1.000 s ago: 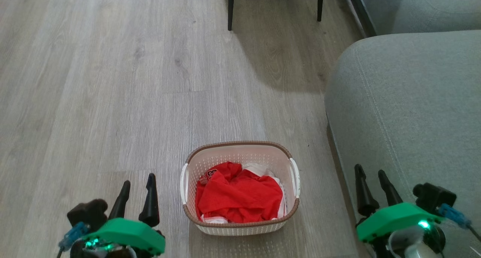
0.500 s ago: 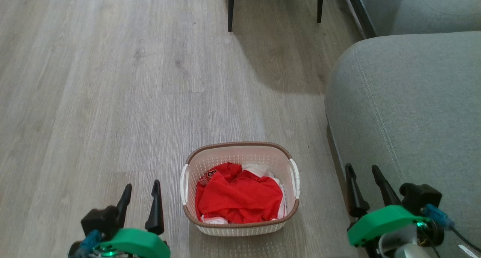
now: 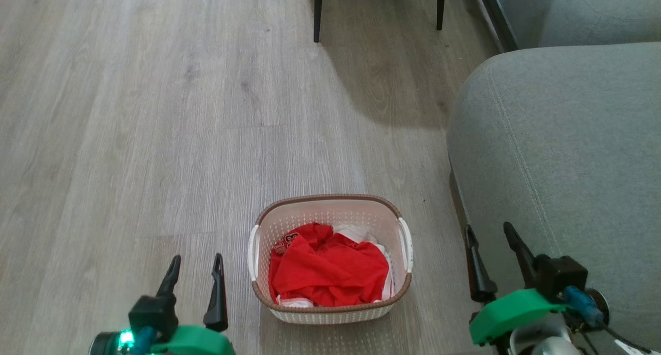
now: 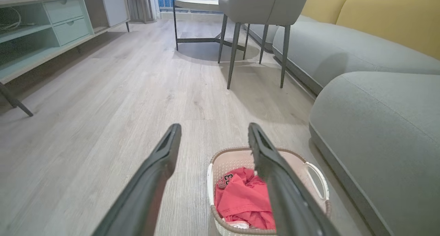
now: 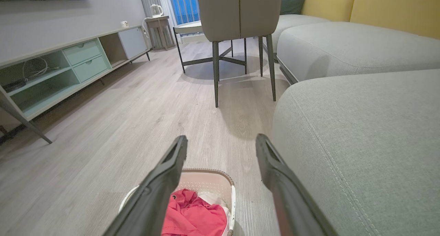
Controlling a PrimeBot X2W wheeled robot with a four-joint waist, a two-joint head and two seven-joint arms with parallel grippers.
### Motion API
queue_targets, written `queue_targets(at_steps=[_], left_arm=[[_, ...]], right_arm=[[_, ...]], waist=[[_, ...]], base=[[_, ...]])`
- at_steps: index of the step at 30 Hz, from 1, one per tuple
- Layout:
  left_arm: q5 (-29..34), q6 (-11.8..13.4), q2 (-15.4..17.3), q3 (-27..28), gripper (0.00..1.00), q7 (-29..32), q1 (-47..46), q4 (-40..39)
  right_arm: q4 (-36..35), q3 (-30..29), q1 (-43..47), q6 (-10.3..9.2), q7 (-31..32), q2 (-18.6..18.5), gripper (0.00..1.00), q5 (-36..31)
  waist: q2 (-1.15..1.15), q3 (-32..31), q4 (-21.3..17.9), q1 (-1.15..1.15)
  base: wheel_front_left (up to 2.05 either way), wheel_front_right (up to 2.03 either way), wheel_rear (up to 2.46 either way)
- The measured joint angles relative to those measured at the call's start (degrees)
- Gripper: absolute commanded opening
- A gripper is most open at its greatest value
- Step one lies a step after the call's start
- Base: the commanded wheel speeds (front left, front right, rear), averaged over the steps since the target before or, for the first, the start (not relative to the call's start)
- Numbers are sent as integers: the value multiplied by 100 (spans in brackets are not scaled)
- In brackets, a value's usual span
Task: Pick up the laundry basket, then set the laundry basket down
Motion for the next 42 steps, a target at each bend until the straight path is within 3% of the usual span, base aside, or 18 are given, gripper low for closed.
queue_targets(at_steps=[9, 42], left_arm=[[483, 83, 10, -32, 100, -163, 52, -34], [454, 90, 22, -36, 100, -164, 48, -29]], right_arm=[[-35, 74, 61, 0, -120, -5, 100, -512], [-32, 47, 53, 1, -121, -8, 100, -512]], waist=[[0, 27, 6, 0], [0, 263, -2, 0]], base=[[0, 0, 0], [0, 0, 0]])
